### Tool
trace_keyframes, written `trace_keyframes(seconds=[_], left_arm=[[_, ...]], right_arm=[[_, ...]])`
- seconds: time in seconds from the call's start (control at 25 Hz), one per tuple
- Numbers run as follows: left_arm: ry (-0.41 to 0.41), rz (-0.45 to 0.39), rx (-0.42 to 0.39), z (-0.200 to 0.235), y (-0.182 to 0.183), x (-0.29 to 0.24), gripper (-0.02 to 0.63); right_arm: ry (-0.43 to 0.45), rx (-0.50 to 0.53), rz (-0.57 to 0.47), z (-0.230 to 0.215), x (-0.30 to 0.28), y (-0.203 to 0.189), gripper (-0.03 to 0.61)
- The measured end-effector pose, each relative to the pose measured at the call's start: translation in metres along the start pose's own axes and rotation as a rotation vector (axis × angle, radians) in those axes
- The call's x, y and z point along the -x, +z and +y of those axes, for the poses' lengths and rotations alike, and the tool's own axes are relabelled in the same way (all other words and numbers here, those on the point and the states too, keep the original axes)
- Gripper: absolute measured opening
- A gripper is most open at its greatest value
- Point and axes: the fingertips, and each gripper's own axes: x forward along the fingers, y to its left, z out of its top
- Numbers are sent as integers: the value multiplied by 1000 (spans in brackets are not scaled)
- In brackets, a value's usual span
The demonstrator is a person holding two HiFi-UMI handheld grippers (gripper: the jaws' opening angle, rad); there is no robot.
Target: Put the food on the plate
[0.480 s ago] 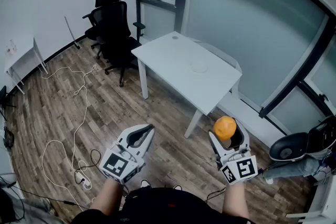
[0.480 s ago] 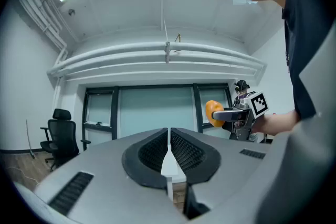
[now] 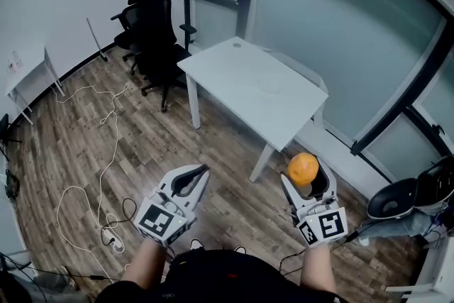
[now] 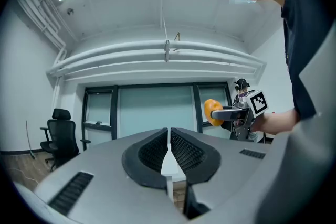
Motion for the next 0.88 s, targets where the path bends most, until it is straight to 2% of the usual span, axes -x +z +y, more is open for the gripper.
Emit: trace_keyframes(seconds=[0.24, 0.4, 0.6, 0.76, 0.88], left_arm=[[-27, -9, 19, 1, -11, 7, 34], [-37, 2, -20, 15, -14, 12, 35], [-41, 15, 21, 48, -29, 36, 35], [-61, 44, 31, 82, -47, 47, 35], [-79, 40, 72, 102, -58, 49, 35]], right_arm=[[-5, 14, 10, 7, -1, 0, 379], [-10, -7, 31, 16, -18, -7, 379], [-13, -11, 62, 50, -46, -18, 379], [-22, 45, 68, 80, -70, -26, 379], [-22, 45, 89, 95, -88, -37, 379]])
